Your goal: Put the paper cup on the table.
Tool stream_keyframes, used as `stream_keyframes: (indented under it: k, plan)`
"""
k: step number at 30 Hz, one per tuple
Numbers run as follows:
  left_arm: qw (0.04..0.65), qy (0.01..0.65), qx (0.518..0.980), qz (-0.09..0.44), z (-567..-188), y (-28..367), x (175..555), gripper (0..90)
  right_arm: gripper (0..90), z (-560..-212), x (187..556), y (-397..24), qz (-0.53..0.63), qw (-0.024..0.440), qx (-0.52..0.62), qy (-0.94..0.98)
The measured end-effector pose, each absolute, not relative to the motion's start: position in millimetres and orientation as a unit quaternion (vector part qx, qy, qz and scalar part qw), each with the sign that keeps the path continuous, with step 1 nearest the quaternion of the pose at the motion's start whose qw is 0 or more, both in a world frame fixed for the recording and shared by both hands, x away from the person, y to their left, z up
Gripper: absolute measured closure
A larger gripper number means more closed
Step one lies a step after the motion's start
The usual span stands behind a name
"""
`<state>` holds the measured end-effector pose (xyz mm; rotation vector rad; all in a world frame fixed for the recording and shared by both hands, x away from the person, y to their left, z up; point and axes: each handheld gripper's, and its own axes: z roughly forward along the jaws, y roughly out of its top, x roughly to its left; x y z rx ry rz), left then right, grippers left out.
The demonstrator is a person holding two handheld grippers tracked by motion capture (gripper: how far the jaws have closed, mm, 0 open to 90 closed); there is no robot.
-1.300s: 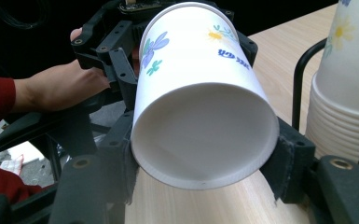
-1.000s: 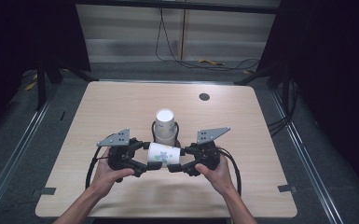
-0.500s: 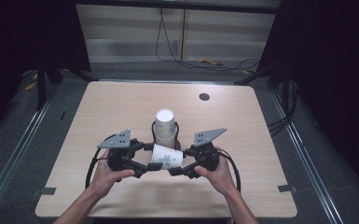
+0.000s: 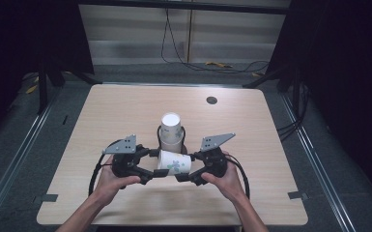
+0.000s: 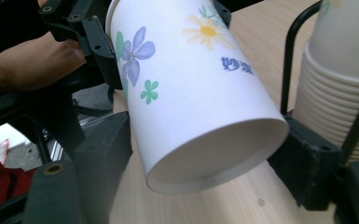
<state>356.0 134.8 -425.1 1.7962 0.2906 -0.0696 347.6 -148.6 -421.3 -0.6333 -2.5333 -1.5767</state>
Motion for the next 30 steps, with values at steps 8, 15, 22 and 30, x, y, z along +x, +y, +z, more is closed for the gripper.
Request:
stream_keyframes:
  k: [8, 15, 22, 30]
  plan:
    - [0.609, 0.148, 0.779, -0.024, -424, 139, 359, 28.4, 14.7, -420, 349, -154, -0.523, 0.033, -0.224, -0.822]
    - [0.601, 0.162, 0.783, -0.018, -425, 143, 362, 28.4, 13.7, -422, 352, -158, -0.526, 0.022, -0.237, -0.817]
    - [0.589, 0.159, 0.792, -0.014, -426, 148, 361, 28.5, 13.7, -422, 352, -160, -0.531, 0.016, -0.247, -0.810]
    - [0.587, 0.174, 0.790, 0.006, -420, 165, 363, 28.5, 13.6, -419, 351, -167, -0.535, 0.003, -0.255, -0.805]
